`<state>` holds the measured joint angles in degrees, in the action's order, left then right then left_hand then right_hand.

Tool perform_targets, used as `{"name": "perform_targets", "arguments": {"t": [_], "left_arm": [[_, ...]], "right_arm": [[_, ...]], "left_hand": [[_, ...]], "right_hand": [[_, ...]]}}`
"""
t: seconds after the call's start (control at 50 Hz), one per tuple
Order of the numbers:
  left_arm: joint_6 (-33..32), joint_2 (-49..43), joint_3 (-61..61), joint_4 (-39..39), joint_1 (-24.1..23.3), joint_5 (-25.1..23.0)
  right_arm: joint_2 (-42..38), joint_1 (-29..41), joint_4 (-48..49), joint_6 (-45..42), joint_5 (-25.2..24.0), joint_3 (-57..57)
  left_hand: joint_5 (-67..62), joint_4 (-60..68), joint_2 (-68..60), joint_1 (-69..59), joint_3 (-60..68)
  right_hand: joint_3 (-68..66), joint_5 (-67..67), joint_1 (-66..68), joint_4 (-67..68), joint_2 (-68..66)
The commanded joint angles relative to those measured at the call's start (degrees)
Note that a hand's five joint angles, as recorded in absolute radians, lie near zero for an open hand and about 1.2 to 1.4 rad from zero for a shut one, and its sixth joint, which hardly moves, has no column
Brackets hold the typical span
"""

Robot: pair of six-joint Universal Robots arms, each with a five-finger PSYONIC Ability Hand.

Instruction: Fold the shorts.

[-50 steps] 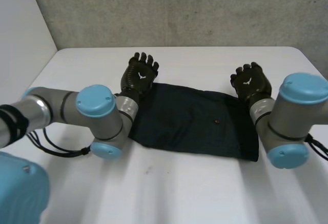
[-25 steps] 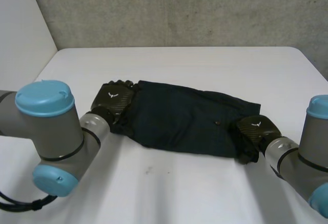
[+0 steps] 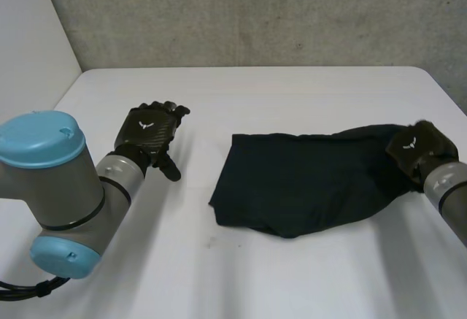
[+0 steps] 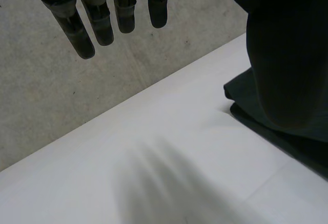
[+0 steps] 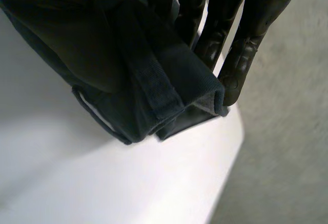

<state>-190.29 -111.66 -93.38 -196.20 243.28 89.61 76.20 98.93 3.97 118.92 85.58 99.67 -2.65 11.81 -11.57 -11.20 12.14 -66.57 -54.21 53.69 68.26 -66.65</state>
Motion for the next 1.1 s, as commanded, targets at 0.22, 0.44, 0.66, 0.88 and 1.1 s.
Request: {"name": "perform_targets", "arguments": {"t": [0.22,0.44,0.66,0.88,1.1], "left_arm": [[0.01,1.18,-0.05,-0.06,-0.09,0.13],[-0.61,6.1,3.55,-1.64,-0.79,-0.66],[-0.26,1.89,14.35,-1.73,-5.62,-0.66],[-0.08,-11.46,21.83,-0.59,-12.83,-1.63],[-0.17,-20.08,24.82,1.96,-15.29,-1.8]], "right_arm": [[-13.34,24.29,-2.04,-13.46,-28.33,-13.36],[-15.03,24.56,-2.13,4.8,-32.14,-12.66],[0.87,16.39,1.38,47.09,-32.06,-8.09],[3.97,10.06,-4.15,52.21,-17.99,-8.88],[-7.72,10.14,-4.68,45.61,-10.96,-12.92]], "left_hand": [[0.75,0.09,-0.32,-0.69,-0.24],[0.59,0.25,-0.49,-0.86,-0.07],[-0.42,1.26,-1.5,-1.87,0.94],[-2.11,2.95,-3.18,-3.55,2.62],[-3.45,4.29,-4.53,-4.9,3.97]], "right_hand": [[-13.43,-15.79,26.31,11.74,-13.35],[46.19,43.82,-33.31,-47.87,46.27],[56.57,54.21,-43.69,-58.26,56.65],[56.57,54.21,-43.69,-58.26,56.65],[56.57,54.21,-43.69,-58.26,56.65]]}}
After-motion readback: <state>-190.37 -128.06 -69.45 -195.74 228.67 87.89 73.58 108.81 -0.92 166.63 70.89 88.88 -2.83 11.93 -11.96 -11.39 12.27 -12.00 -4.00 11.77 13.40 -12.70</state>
